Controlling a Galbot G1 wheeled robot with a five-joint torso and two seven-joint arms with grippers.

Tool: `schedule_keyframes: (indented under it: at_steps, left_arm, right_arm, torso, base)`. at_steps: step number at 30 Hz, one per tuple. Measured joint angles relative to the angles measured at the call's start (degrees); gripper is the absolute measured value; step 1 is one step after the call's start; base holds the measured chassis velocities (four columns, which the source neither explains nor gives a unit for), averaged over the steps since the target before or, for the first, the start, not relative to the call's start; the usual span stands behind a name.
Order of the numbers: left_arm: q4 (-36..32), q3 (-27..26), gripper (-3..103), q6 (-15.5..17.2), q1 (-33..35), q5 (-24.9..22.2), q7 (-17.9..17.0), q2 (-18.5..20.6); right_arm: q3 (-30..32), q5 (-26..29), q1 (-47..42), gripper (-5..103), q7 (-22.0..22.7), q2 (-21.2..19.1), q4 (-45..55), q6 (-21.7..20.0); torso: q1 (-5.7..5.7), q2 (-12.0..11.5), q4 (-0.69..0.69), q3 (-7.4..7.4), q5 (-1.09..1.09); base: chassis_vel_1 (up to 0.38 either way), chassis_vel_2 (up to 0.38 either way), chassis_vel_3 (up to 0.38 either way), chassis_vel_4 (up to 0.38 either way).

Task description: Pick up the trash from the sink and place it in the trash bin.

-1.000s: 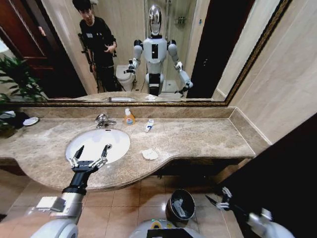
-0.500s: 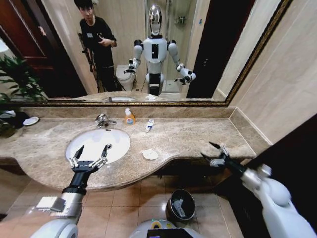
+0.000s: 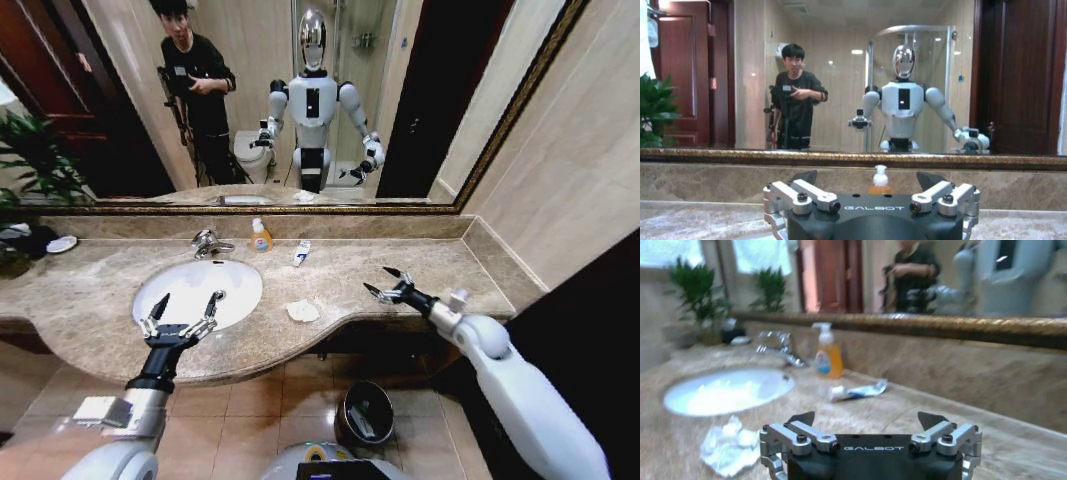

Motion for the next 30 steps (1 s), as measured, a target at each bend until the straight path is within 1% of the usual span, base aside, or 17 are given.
schedule_keyframes:
  at_steps: [3, 4, 6, 7, 8, 10, 11, 13, 15, 16, 19, 21, 22, 25, 26, 27, 30]
  left_arm:
    - [0.0, 0.0, 100, 0.0, 0.0, 0.0, 0.0, 0.0]
    - [0.0, 0.0, 100, 0.0, 0.0, 0.0, 0.0, 0.0]
    - [0.0, 0.0, 100, 0.0, 0.0, 0.0, -0.01, 0.0]
    - [0.0, 0.0, 100, 0.0, 0.0, 0.0, -0.01, 0.0]
    - [0.0, 0.0, 100, 0.0, -0.01, 0.0, 0.0, 0.0]
    - [0.0, 0.0, 100, 0.0, 0.0, 0.0, 0.0, 0.0]
    - [0.0, 0.0, 100, 0.0, 0.0, 0.0, 0.0, 0.0]
    - [0.0, 0.0, 100, 0.0, 0.0, 0.0, 0.0, 0.0]
    - [0.0, 0.0, 100, 0.0, 0.0, 0.0, -0.01, 0.0]
    - [0.0, 0.0, 100, 0.0, 0.0, 0.0, -0.01, 0.0]
    - [0.0, 0.0, 100, 0.0, 0.0, 0.0, 0.0, 0.0]
    - [0.0, 0.0, 100, 0.0, 0.0, 0.0, 0.0, 0.0]
    - [0.0, 0.0, 100, 0.0, 0.0, 0.0, 0.0, 0.0]
    - [0.0, 0.0, 100, 0.0, 0.0, 0.0, 0.02, 0.0]
    - [0.0, 0.0, 100, 0.0, 0.0, 0.0, 0.0, 0.0]
    - [0.0, 0.0, 100, 0.0, 0.0, 0.0, 0.0, 0.0]
    - [0.0, 0.0, 100, 0.0, 0.0, 0.0, 0.0, 0.0]
  right_arm:
    - [-6.31, -0.05, 6.73, 100, -0.44, -0.04, -3.34, -0.32]
    - [-6.31, -0.05, 6.73, 100, -0.44, -0.04, -3.34, -0.32]
    - [-10.0, -0.08, 12.02, 100, 0.38, 1.5, -5.0, -1.05]
    - [-10.0, -0.08, 12.02, 100, 0.38, 1.5, -5.0, -1.05]
    - [-11.39, 0.56, 13.69, 100, 1.57, 2.31, -4.89, -1.92]
    - [-14.34, 3.79, 15.49, 100, 3.72, 2.86, -2.99, -3.27]
    - [-14.34, 3.79, 15.49, 100, 3.72, 2.86, -2.99, -3.27]
    - [-18.01, 5.87, 17.4, 100, 5.76, 2.87, -2.21, -3.9]
    - [-21.65, 5.97, 19.7, 100, 8.49, 3.49, -3.65, -3.79]
    - [-21.65, 5.97, 19.7, 100, 8.49, 3.49, -3.65, -3.79]
    - [-27.56, 6.5, 23.69, 100, 18.39, 6.4, -6.79, -3.73]
    - [-30.74, 7.89, 26.18, 100, 25.25, 8.87, -8.53, -3.92]
    - [-30.74, 7.89, 26.18, 100, 25.25, 8.87, -8.53, -3.92]
    - [-33.89, 8.41, 29.51, 100, 34.57, 12.98, -11.69, -4.44]
    - [-34.18, 8.41, 30.16, 100, 36.53, 14.03, -12.49, -4.86]
    - [-34.18, 8.41, 30.16, 100, 36.53, 14.03, -12.49, -4.86]
    - [-34.56, 9.49, 31.71, 100, 44.27, 17.52, -14.89, -7.15]
  torso:
    - [0.0, 0.0, -0.01, 0.0, -0.01]
    - [0.0, 0.0, -0.01, 0.0, -0.01]
    - [0.0, 0.0, 0.01, 0.0, -0.02]
    - [0.0, 0.0, 0.01, 0.0, -0.02]
    - [0.0, 0.0, 0.02, 0.0, -0.01]
    - [0.0, 0.0, 0.02, 0.0, -0.01]
    - [0.0, 0.0, 0.02, 0.0, -0.01]
    - [-0.01, 0.01, 0.0, -0.01, -0.02]
    - [-0.01, 0.02, -0.01, -0.01, -0.02]
    - [-0.01, 0.02, -0.01, -0.01, -0.02]
    - [-0.01, 0.01, 0.0, 0.0, -0.01]
    - [-0.01, 0.01, 0.0, 0.0, -0.02]
    - [-0.01, 0.01, 0.0, 0.0, -0.02]
    - [-0.01, 0.01, 0.01, -0.01, -0.03]
    - [-0.01, 0.01, 0.01, -0.01, -0.03]
    - [-0.01, 0.01, 0.01, -0.01, -0.03]
    - [-0.01, 0.01, 0.01, -0.01, -0.02]
  base:
    - [0.0, 0.0, 0.0, 0.0]
    - [0.0, 0.0, 0.0, 0.0]
    - [0.0, 0.0, 0.0, 0.0]
    - [0.0, 0.0, 0.0, 0.0]
    - [0.0, 0.0, 0.0, 0.0]
    - [0.0, 0.0, 0.0, 0.0]
    - [0.0, 0.0, 0.0, 0.0]
    - [0.0, 0.0, 0.0, 0.0]
    - [0.0, 0.0, 0.0, 0.0]
    - [0.0, 0.0, 0.0, 0.0]
    - [0.0, 0.0, 0.0, 0.0]
    - [0.0, 0.0, 0.0, 0.0]
    - [0.0, 0.0, 0.0, 0.0]
    - [0.0, 0.0, 0.0, 0.0]
    - [0.0, 0.0, 0.0, 0.0]
    - [0.0, 0.0, 0.0, 0.0]
    - [0.0, 0.0, 0.0, 0.0]
